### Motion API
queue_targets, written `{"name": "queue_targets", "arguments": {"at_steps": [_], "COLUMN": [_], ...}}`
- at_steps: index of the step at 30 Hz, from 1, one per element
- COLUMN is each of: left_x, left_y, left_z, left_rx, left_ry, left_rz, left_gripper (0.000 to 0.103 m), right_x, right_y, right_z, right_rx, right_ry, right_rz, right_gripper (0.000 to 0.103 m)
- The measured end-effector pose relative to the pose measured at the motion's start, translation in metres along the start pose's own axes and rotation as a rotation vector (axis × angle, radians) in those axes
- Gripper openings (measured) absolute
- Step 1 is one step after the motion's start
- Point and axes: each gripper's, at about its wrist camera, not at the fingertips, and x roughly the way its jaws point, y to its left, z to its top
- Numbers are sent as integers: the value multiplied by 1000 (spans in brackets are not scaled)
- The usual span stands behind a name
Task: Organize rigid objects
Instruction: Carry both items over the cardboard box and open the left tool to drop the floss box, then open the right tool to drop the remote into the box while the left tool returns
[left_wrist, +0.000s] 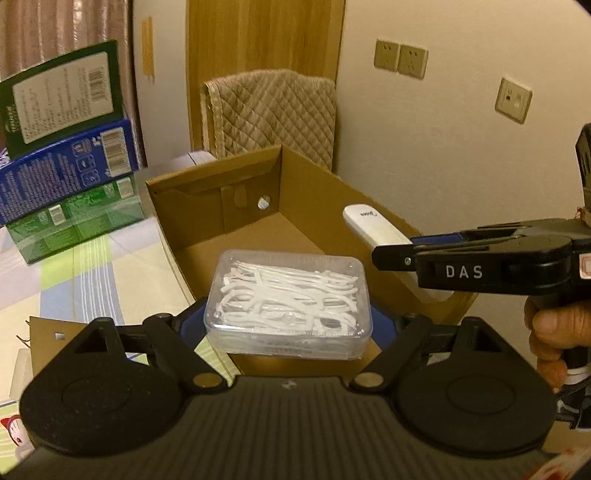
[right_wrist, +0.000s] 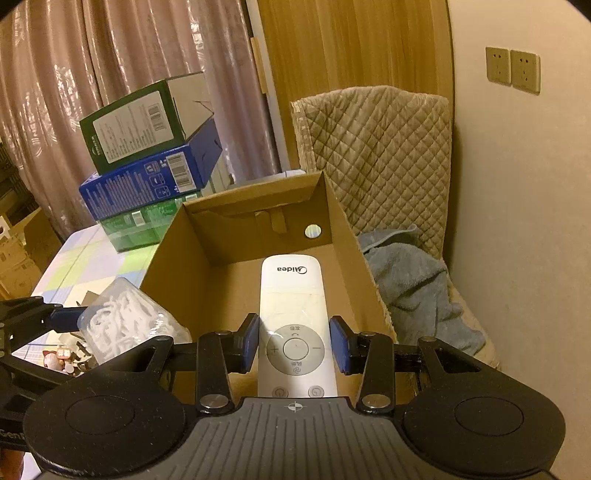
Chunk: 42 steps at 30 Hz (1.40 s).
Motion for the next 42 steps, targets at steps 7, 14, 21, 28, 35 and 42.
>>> {"name": "queue_targets", "arguments": {"at_steps": [7,14,21,28,35,42], "left_x": [-15,-47,-69,-81,-112,-157], "left_y": [8,36,58,72,94,109], "left_z": [0,-9,-26,-44,-69,-105], "left_rx": [-41,-101,-155,-194,-227,-259], "left_ry": [-51,-92,-96,-87,-96,-96], "left_rz": [15,94,143,167,241,321], "left_gripper": [90,90,90,90,90,90], "right_x": [4,6,16,20,-14,-60], "right_y": [-1,2,8,11,23,72], "right_z": [-5,-10,-16,-18,-10,-24], "right_rx": [1,-4,-25,-28,-22,-43], "right_ry": [15,26,46,37,-58,-117], "right_rz": [-3,-7,-14,1,7,74], "right_gripper": [38,38,38,41,58,61]}}
